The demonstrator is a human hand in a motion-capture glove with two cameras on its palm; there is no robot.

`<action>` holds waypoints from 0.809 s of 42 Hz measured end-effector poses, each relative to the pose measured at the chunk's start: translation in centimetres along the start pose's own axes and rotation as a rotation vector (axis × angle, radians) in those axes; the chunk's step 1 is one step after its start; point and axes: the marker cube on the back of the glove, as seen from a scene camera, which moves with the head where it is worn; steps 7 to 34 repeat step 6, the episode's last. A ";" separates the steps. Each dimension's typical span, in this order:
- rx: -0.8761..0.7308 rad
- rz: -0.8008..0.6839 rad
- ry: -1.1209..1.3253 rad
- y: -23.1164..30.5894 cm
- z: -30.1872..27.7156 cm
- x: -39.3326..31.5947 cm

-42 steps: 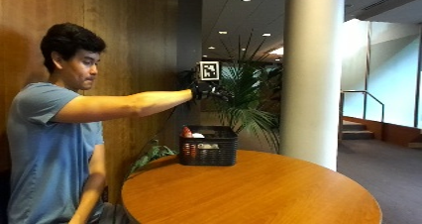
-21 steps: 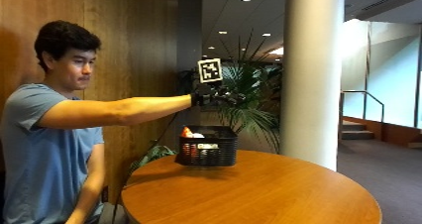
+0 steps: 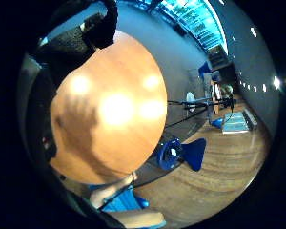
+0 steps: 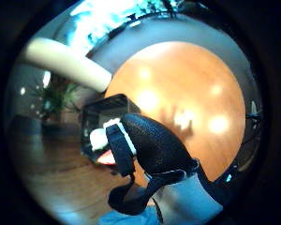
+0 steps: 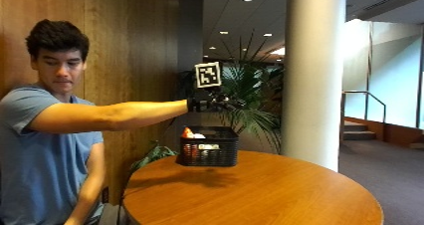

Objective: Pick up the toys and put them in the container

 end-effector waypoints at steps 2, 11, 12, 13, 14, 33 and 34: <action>-0.002 0.014 -0.026 0.1 -0.2 0.0; -0.007 0.026 -0.080 0.2 -0.4 -0.3; -0.007 0.026 -0.080 0.2 -0.4 -0.3; -0.007 0.026 -0.080 0.2 -0.4 -0.3; -0.007 0.026 -0.080 0.2 -0.4 -0.3; -0.007 0.026 -0.080 0.2 -0.4 -0.3; -0.007 0.026 -0.080 0.2 -0.4 -0.3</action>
